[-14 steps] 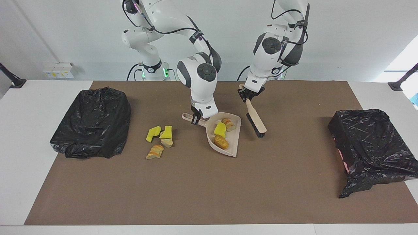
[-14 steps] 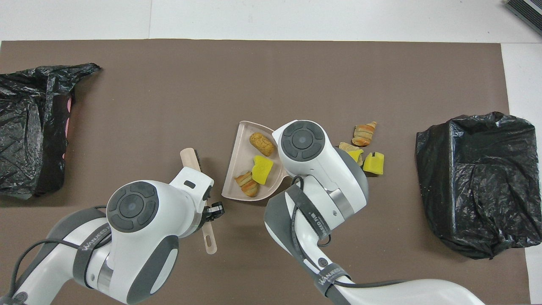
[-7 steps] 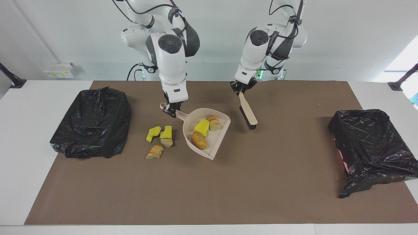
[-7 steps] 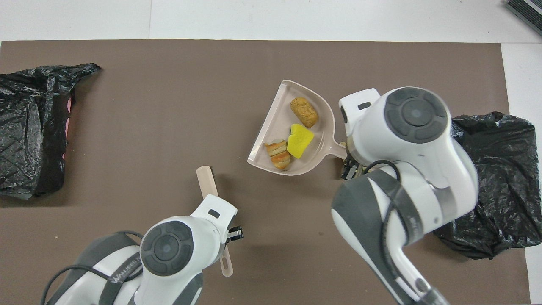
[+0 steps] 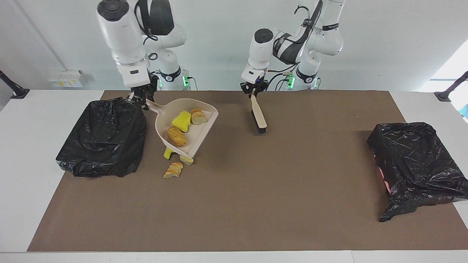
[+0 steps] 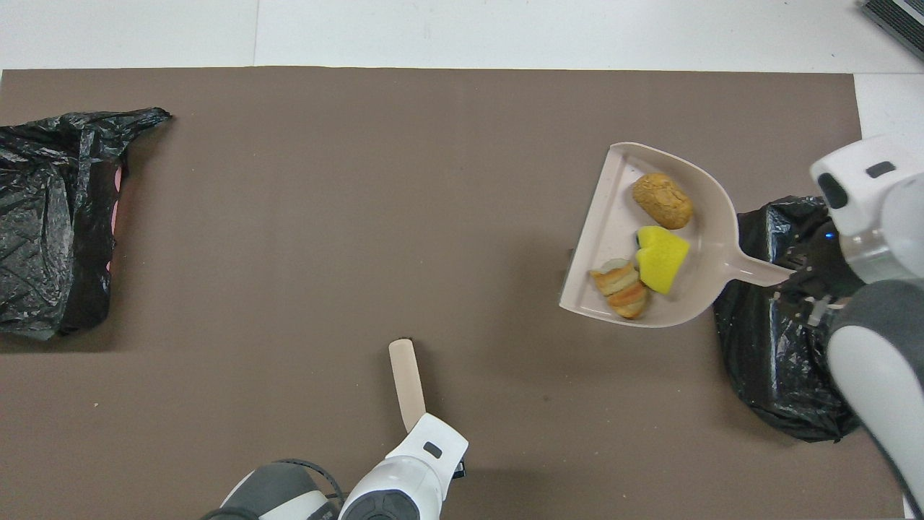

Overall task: Sweep and dump trash in bin
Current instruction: 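Carry the dustpan to the trash bag with the right gripper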

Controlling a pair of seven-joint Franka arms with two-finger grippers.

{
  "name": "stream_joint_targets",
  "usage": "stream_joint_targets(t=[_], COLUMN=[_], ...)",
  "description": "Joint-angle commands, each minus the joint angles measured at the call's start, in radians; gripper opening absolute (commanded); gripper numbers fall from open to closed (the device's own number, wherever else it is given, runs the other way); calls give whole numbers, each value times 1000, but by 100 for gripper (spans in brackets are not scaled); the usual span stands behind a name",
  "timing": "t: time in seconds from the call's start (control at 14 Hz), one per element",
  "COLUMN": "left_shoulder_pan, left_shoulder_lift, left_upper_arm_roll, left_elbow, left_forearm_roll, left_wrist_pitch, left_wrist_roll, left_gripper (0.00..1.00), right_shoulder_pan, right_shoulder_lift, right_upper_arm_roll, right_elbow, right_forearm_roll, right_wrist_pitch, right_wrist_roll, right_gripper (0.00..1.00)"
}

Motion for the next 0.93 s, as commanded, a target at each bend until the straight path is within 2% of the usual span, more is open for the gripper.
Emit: stream_joint_targets(t=[0.0,0.07,0.14,0.21,0.36,0.5,0.71,0.86], left_shoulder_pan=[-24,-24,-22,-13,17,117,271,368], left_shoulder_lift=[-20,-20,-19,-16,7,9,13,15], left_upper_arm_roll=[16,16,17,19,20,20,20,20], left_elbow=[-63,-63,-60,-54,-17,53,146,216], left_forearm_roll=[-11,-11,-11,-11,-11,-5,3,7], left_wrist_pitch=[69,62,56,46,34,-62,-130,-205], left_wrist_roll=[-6,-6,-3,5,13,14,80,181], left_gripper=[0,0,21,99,100,100,100,100], right_shoulder_pan=[-150,-211,-271,-320,-385,-434,-524,-546], right_shoulder_lift=[-12,-13,-19,-26,-27,-23,14,34], right_upper_arm_roll=[11,11,11,10,11,11,10,10], right_elbow=[-14,-15,-20,-23,-23,-26,-46,-69], right_forearm_roll=[-15,-15,-17,-23,-117,-207,-273,-328], right_wrist_pitch=[-9,-9,-9,-7,10,60,221,316], right_wrist_roll=[-233,-307,-362,-411,-502,-571,-741,-775], right_gripper=[0,0,0,0,0,0,0,0])
